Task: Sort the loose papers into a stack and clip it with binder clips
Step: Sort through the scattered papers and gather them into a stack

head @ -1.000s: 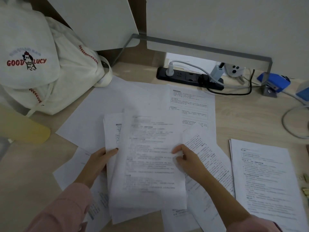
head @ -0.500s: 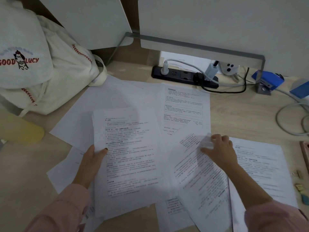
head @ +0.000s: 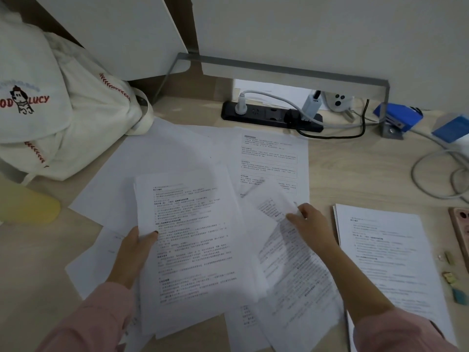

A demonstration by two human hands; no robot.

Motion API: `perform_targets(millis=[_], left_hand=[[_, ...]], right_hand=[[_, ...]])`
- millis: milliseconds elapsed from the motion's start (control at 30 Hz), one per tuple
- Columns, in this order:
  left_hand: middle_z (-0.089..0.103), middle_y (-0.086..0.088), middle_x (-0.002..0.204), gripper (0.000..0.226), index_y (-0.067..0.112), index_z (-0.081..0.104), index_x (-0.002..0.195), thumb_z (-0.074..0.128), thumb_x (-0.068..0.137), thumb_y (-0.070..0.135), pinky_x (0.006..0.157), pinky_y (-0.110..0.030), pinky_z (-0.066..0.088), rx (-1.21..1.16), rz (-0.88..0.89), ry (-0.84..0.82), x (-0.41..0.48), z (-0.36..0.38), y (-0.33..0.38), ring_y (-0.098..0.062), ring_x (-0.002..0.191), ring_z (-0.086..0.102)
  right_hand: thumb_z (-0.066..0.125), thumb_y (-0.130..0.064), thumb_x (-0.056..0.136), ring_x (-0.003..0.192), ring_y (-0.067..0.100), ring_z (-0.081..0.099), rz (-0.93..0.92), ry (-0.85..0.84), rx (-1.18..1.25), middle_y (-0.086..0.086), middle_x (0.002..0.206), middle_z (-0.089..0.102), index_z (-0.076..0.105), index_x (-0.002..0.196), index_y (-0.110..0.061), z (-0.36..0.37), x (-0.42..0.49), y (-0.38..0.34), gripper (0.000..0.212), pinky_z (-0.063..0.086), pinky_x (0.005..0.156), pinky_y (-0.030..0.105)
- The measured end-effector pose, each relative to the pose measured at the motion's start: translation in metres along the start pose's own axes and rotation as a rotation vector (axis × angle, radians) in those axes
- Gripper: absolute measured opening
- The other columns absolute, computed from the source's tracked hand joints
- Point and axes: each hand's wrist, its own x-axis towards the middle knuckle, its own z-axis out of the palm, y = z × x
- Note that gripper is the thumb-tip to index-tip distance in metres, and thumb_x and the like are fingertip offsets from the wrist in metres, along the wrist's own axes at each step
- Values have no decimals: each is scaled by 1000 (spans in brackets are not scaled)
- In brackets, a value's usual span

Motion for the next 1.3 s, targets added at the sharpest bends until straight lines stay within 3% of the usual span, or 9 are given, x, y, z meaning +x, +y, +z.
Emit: perform_targets(millis=[133,300,567,767,900,1000,1133,1200,1300], left_hand=[[62,-2,105,23,19,54,115,50,93,16,82,-33,45,5,10,-14,-1,1,2,-19,94,58],[58,10,91,19,19,52,110,48,93,11,78,-29,44,-28,58,-12,-9,6,10,-9,82,55],[58,-13,123,37,6,50,130,51,92,11,92,-35,43,-84,-47,-28,-3,7,7,-28,105,55],[55,-19,130,38,0,49,129,50,93,11,105,-47,39,-208,-125,-37,-7,10,2,-33,113,54],[56,-19,122,34,-4,50,127,45,94,5,102,-44,39,-268,-135,-24,-12,14,0,-30,105,53],[57,-16,117,35,-2,50,128,44,95,7,90,-37,43,-315,-159,-45,-14,14,-4,-26,94,54],[59,-14,119,39,1,50,130,44,96,20,88,-35,45,-470,-211,-95,-15,15,-3,-26,97,57],[55,-11,124,45,4,46,132,41,97,32,102,-41,39,-491,-228,-138,-15,18,0,-29,112,53],[51,-10,124,56,12,41,136,33,95,48,109,-43,32,-581,-252,-223,-18,24,5,-28,122,46]], right_hand=[[53,-21,91,60,12,47,-147,58,188,2,73,56,56,91,-3,-6,-14,-21,19,36,48,15],[53,-26,91,63,8,57,-271,243,274,-1,73,63,57,84,-14,-31,-31,-48,14,46,58,28],[50,-23,92,60,-12,51,-431,567,392,-14,76,56,53,89,-17,-94,-62,-92,8,41,55,4],[50,-22,93,72,4,62,-462,358,925,-13,76,65,53,79,-21,-110,-86,-117,14,51,66,19],[48,-19,94,87,10,63,-323,171,1276,-2,95,66,57,95,-14,-100,-76,-106,10,54,79,23],[46,-17,95,87,11,63,-72,89,1501,3,96,64,57,102,-7,-75,-62,-78,17,55,72,22],[56,-42,86,90,14,57,178,181,1543,4,102,61,49,118,5,-32,-57,-39,57,45,83,27],[48,-22,94,87,10,56,250,173,1560,1,104,61,55,112,-4,-7,-61,-21,26,46,79,25],[42,-7,95,101,16,58,284,35,1514,5,111,61,54,117,-7,26,-75,-13,25,50,91,27]])
